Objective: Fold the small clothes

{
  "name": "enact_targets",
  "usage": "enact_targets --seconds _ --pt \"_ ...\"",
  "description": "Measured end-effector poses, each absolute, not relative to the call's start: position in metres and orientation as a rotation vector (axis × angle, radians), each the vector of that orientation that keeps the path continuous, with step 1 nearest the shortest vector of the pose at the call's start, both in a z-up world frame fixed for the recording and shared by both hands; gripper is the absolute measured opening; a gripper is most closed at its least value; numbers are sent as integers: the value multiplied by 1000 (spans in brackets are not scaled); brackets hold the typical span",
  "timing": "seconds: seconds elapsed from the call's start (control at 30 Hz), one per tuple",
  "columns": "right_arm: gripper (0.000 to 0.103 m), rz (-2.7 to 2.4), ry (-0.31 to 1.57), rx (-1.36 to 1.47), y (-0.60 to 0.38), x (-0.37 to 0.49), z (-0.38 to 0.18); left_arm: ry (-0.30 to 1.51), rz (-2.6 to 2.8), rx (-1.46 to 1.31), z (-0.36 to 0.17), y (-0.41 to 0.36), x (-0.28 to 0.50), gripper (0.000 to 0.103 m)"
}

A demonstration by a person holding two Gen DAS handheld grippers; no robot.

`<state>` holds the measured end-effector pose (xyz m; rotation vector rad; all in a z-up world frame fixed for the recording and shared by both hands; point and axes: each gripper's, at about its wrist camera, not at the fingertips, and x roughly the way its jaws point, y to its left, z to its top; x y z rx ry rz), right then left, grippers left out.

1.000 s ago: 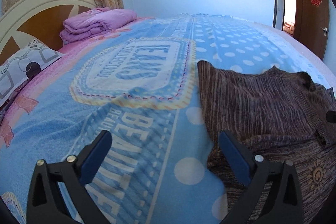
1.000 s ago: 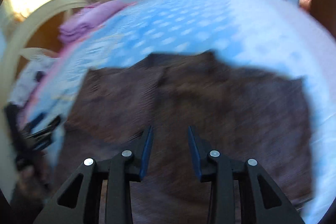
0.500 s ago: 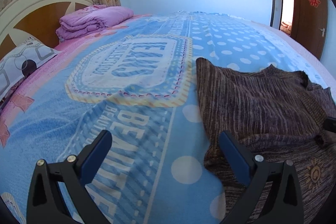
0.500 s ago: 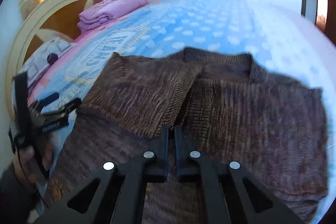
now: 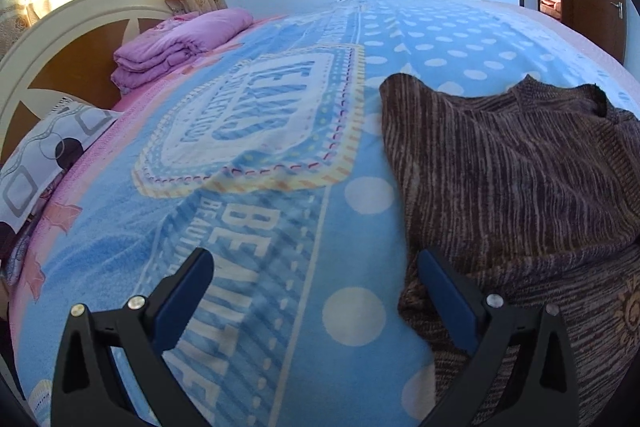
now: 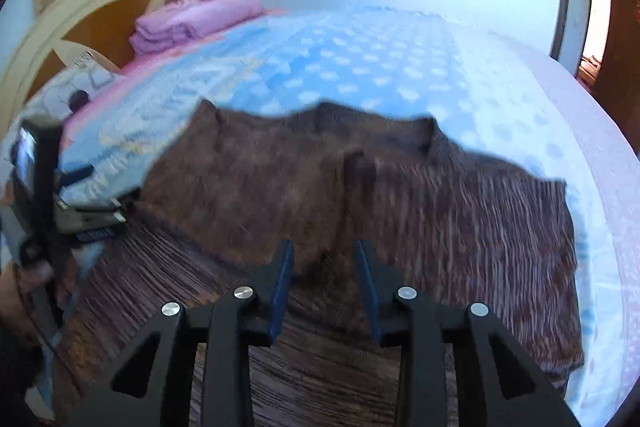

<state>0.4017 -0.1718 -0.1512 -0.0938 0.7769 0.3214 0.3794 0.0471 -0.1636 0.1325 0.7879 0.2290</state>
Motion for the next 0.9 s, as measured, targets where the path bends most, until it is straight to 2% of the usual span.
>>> enact_targets --seconds 0.1,0.27,0.3,0.33,0.5,0.6,0.63,0.67,0.7,0.73,0.9 --pt "33 319 758 -137 -159 417 -138 785 239 146 -164 46 378 103" --pt "32 281 880 10 -165 482 -158 774 258 182 -164 41 378 103" --pt "12 318 898 47 -166 489 -164 775 261 187 -164 41 377 103" --pt "2 324 891 42 -164 490 -168 775 262 188 -164 41 377 103" --pt "2 215 814 14 -177 473 -168 778 257 178 -165 42 378 103" --pt "3 240 850 11 -181 475 -177 771 253 171 -164 43 376 103" --pt "6 239 843 -12 -180 473 -178 764 250 164 -163 43 375 103" --pt "26 221 829 -33 -180 470 -175 747 249 153 -160 45 372 103" --pt "58 195 817 -45 -180 465 -171 720 239 133 -155 47 367 103" --pt "65 204 806 -24 -182 461 -167 702 234 117 -152 49 365 103" --pt "65 325 774 -12 -169 424 -149 696 219 144 -149 40 365 103"
